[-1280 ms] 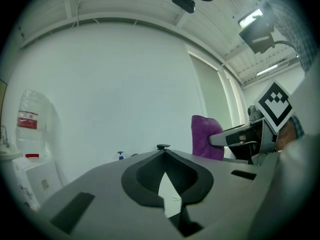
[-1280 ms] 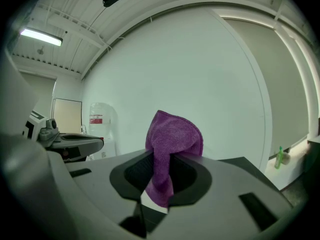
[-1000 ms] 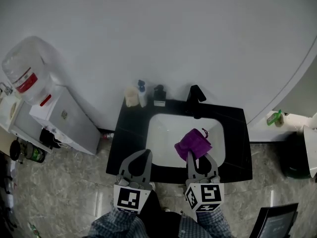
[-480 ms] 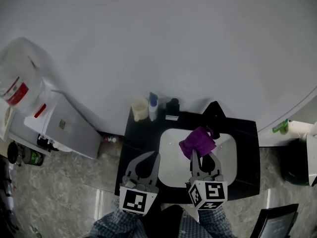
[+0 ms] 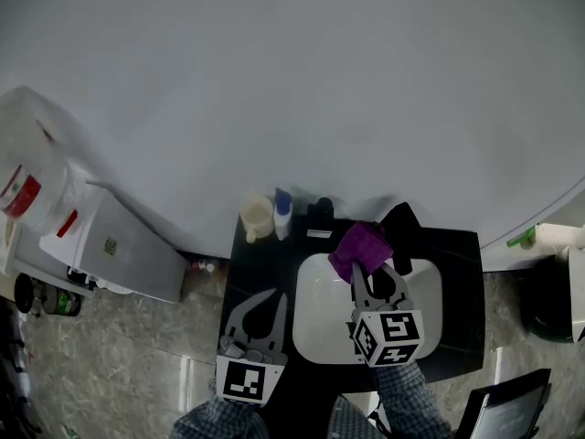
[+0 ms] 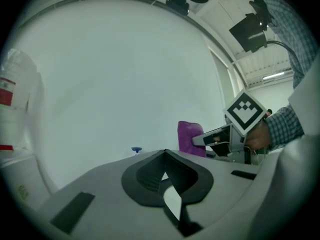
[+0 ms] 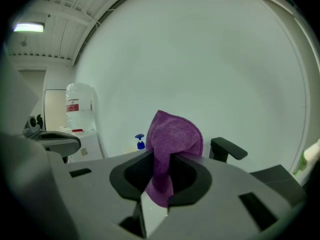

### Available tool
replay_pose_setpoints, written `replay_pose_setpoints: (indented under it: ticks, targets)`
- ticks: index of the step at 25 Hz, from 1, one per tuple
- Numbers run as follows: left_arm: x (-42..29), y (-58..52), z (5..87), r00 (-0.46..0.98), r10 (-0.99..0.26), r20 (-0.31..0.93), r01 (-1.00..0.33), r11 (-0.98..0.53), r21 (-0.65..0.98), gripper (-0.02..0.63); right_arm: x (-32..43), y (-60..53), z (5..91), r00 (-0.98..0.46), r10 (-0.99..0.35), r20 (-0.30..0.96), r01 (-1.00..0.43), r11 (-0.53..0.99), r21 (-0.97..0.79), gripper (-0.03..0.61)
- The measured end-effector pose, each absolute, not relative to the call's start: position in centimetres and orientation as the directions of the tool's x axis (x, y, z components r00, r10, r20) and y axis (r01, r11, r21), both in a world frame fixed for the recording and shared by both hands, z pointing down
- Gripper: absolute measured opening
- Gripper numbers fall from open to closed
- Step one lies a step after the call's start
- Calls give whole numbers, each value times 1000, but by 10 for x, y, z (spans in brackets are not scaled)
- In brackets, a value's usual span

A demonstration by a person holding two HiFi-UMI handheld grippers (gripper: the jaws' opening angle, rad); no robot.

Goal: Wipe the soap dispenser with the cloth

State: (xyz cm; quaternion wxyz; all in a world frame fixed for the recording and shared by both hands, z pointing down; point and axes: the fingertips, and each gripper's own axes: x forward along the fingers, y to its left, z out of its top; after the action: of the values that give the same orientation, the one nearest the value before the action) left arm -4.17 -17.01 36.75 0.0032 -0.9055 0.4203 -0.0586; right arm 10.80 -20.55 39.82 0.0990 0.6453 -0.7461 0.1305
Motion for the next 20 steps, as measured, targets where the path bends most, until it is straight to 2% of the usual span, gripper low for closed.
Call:
replay_pose_setpoints:
  ticks: [13, 20]
  targets:
    - [-48, -196, 370, 561, -820, 114, -823, -568, -30, 2, 111, -316, 415, -230, -905, 359, -973, 215, -82, 78]
    - [-44, -202, 379, 550, -823, 138, -830, -558, -21, 2, 116, -340, 459, -250, -859, 447, -968, 215, -129, 78]
